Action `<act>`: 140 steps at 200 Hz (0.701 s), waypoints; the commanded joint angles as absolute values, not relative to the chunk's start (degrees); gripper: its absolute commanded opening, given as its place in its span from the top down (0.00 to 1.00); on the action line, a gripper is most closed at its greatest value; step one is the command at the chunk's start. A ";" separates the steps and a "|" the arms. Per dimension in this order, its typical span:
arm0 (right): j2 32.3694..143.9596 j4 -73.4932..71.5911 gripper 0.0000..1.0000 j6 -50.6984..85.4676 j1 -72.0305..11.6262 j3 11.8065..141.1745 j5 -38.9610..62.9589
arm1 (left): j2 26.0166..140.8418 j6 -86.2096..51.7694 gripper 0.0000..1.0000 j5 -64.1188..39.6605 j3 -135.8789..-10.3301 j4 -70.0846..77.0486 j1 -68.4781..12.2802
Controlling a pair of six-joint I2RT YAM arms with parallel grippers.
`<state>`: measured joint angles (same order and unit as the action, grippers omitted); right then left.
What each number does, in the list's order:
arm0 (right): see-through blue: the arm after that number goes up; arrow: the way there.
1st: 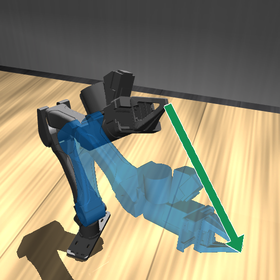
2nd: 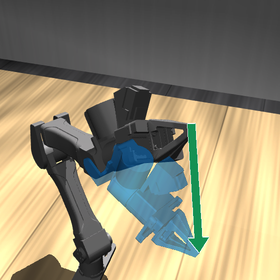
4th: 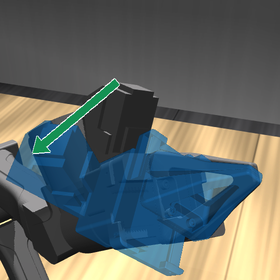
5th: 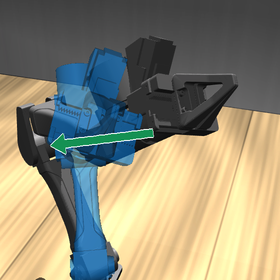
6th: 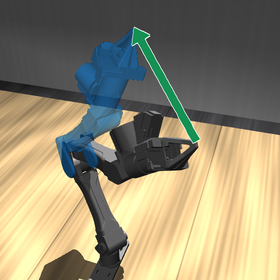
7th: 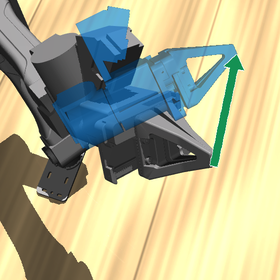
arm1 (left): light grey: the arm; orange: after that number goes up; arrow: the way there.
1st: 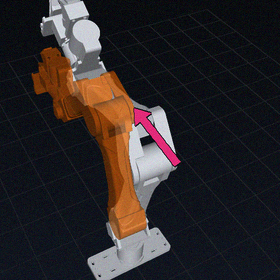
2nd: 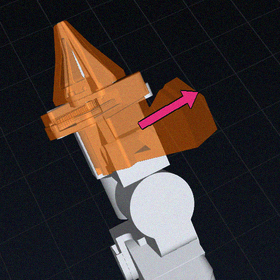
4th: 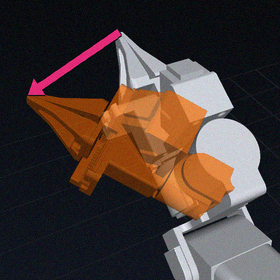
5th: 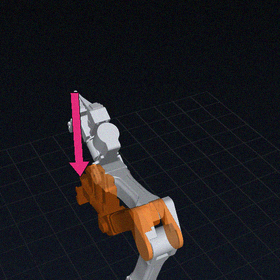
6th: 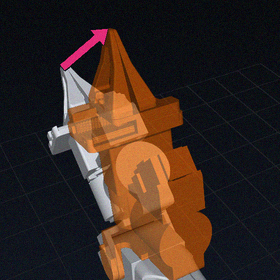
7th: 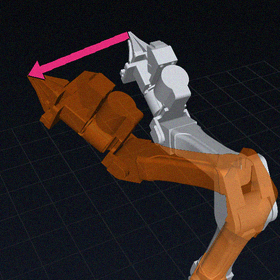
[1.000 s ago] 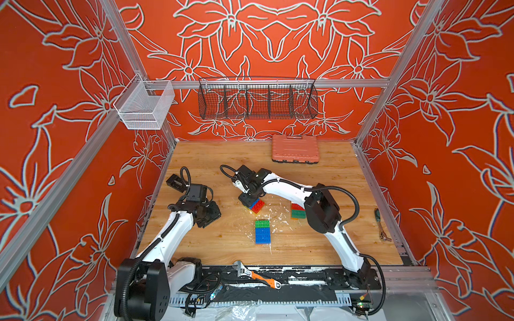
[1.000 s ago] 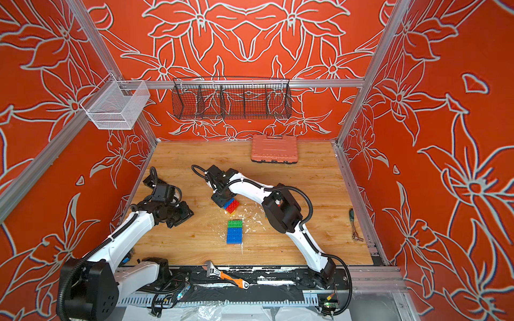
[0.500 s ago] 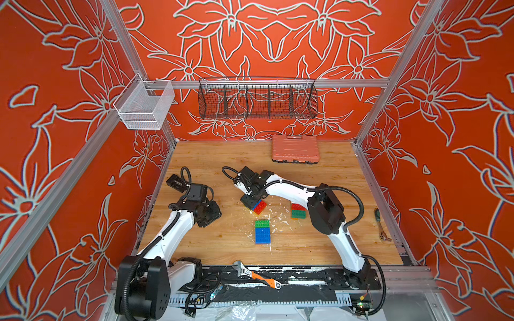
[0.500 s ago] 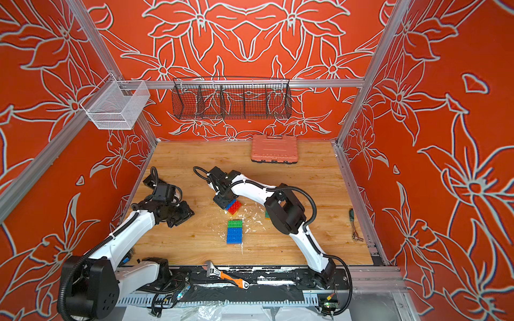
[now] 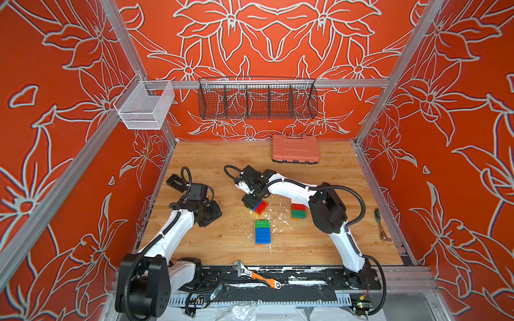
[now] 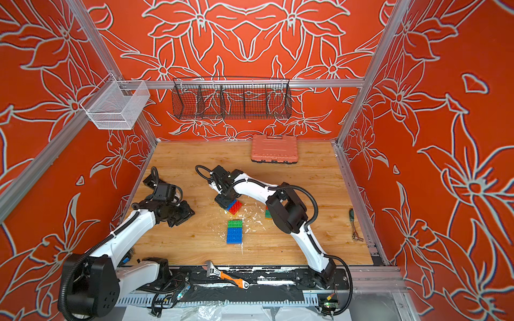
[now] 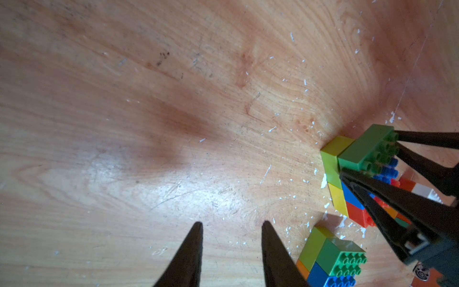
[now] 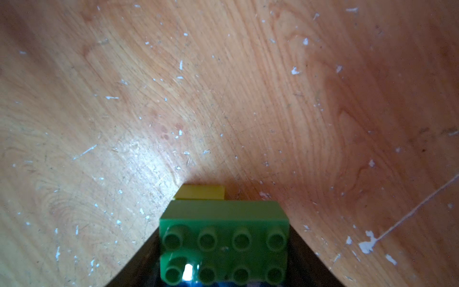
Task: Assemble a rectangle with lego
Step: Assemble the lego brick with the lego brick.
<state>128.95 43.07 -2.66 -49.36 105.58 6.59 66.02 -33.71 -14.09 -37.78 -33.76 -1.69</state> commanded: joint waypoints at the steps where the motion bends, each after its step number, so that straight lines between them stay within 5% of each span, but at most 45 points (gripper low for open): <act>1: 132.84 49.30 0.82 -3.73 -50.16 100.42 9.11 | 66.73 -34.32 0.62 -14.19 -37.68 -33.71 -1.32; 140: 130.45 47.67 0.86 -7.12 -52.04 95.16 -0.05 | 68.80 -35.09 0.62 -14.54 -38.82 -33.04 -1.32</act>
<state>124.99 35.38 -4.38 -50.92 97.95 1.45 68.42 -34.54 -14.24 -37.80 -33.28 -1.69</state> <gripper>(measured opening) 0.668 0.381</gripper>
